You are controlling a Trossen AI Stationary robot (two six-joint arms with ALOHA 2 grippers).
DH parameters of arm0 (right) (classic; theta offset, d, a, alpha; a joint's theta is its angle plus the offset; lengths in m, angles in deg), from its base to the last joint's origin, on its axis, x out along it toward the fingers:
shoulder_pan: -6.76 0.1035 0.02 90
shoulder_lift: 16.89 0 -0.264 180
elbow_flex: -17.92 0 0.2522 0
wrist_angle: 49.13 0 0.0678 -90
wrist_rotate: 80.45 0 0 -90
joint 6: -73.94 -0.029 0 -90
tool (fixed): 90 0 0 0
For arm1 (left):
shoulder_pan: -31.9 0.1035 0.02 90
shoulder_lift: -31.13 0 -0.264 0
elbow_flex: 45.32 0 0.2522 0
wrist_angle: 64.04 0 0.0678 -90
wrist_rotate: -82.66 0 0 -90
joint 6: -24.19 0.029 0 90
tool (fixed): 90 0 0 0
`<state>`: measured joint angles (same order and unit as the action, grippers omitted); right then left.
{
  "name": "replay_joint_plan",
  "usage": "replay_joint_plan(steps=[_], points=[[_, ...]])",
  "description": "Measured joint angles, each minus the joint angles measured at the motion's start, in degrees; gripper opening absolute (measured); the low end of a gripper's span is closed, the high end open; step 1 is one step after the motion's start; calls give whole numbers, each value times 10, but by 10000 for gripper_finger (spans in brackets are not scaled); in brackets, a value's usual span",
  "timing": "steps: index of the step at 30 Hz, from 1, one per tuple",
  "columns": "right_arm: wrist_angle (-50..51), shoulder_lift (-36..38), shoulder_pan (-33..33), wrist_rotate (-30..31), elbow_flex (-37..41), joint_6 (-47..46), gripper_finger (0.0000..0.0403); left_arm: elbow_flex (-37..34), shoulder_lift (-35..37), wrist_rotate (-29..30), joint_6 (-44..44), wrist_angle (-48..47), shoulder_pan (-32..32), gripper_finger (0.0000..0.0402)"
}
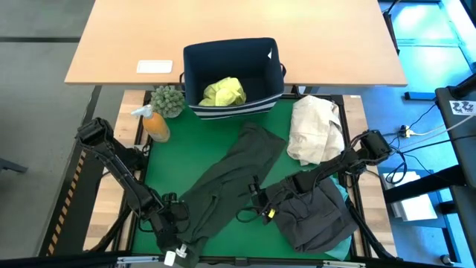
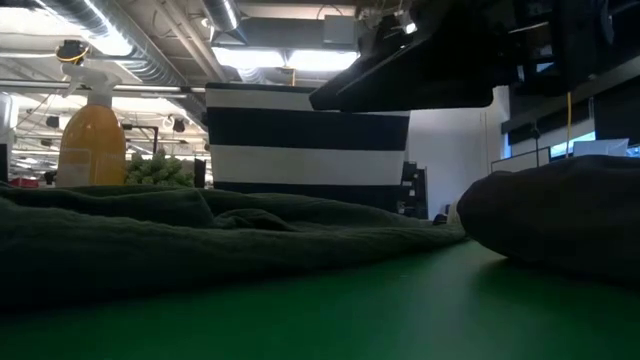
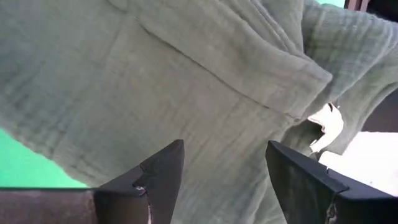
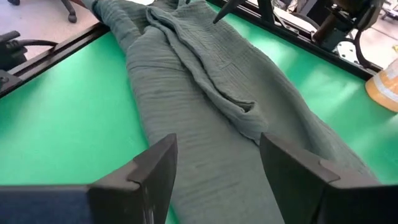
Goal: Fold laundry
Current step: Fold the green polo shirt
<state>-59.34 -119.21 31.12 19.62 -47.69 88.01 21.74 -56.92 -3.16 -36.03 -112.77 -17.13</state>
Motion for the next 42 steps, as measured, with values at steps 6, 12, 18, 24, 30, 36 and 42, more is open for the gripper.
replay_joint_plan(steps=[6,12,18,24,30,36,42], points=[[4,0,0,0,0,22,230,12,0,12,42,7,23,222],[10,0,0,0,0,34,230,15,0,-3,102,-8,33,222],[11,0,0,42,-2,58,230,148,5,-56,145,-210,63,203],[9,0,-15,55,-16,62,230,172,3,-13,242,-268,36,187],[1,0,-20,55,-18,71,230,128,3,-43,234,-302,5,186],[1,0,-20,54,-18,74,230,117,3,-57,243,-291,-22,186],[-1,0,-20,59,-18,74,230,117,3,-66,248,-232,-32,186]])
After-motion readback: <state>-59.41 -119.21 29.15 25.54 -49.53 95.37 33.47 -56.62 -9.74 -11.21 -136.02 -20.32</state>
